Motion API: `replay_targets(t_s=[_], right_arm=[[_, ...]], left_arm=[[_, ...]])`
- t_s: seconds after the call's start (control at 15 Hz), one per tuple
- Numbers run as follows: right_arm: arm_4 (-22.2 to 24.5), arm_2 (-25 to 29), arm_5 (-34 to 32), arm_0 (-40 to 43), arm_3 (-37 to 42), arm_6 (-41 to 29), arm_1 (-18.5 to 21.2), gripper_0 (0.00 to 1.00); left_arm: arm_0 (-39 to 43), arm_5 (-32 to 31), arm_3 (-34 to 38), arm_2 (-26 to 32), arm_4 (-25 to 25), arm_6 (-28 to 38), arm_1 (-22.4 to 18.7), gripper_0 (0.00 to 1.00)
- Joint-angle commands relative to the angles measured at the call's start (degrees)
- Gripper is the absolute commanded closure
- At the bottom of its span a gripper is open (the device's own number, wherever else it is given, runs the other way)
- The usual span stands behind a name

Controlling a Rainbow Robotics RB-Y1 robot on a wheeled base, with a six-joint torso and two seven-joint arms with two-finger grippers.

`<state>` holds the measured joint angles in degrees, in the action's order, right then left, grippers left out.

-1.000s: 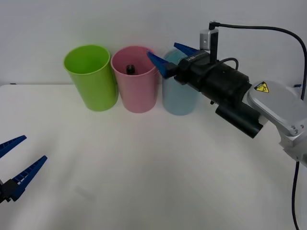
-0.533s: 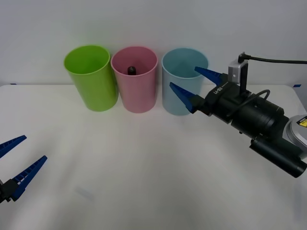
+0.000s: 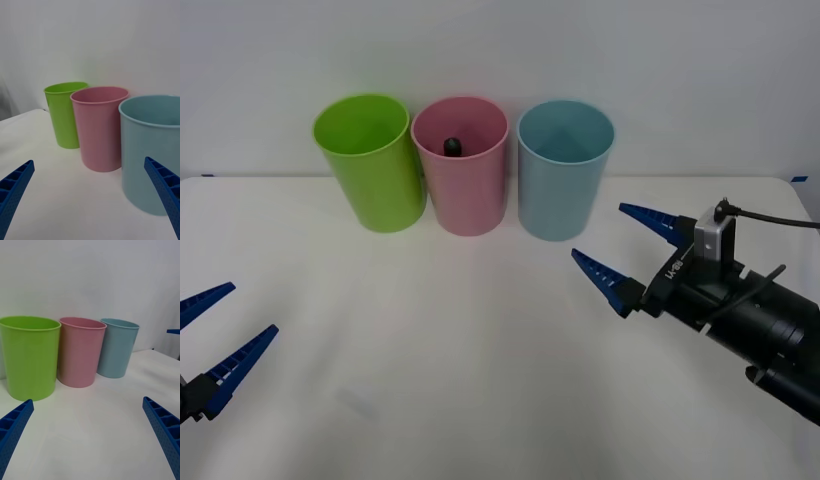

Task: Grasp the object on the table and drop it into the matching bin: aluminum can to the light blue bin, PET bottle to the pink bin.

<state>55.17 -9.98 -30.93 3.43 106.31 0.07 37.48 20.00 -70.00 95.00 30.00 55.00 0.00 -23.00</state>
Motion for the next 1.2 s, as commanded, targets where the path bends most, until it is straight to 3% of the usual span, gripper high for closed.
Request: replay_targets(t_s=[0.07, 0.33, 0.8, 1.2], right_arm=[[0.4, 3.5, -5.3, 5.3, -0.1, 1.9, -2.6, 0.0], [3.3, 9.7, -13.8, 12.0, -0.1, 3.4, -7.5, 0.0], [3.3, 17.6, -22.9, 20.5, -0.1, 5.1, -10.9, 0.0], [3.3, 19.1, -22.9, 22.9, -0.1, 5.0, -11.2, 0.0]], left_arm=[[0.0, 0.0, 0.0, 0.0, 0.0, 0.0, 0.0, 0.0], [0.0, 0.0, 0.0, 0.0, 0.0, 0.0, 0.0, 0.0], [0.0, 0.0, 0.0, 0.0, 0.0, 0.0, 0.0, 0.0], [0.0, 0.0, 0.0, 0.0, 0.0, 0.0, 0.0, 0.0]])
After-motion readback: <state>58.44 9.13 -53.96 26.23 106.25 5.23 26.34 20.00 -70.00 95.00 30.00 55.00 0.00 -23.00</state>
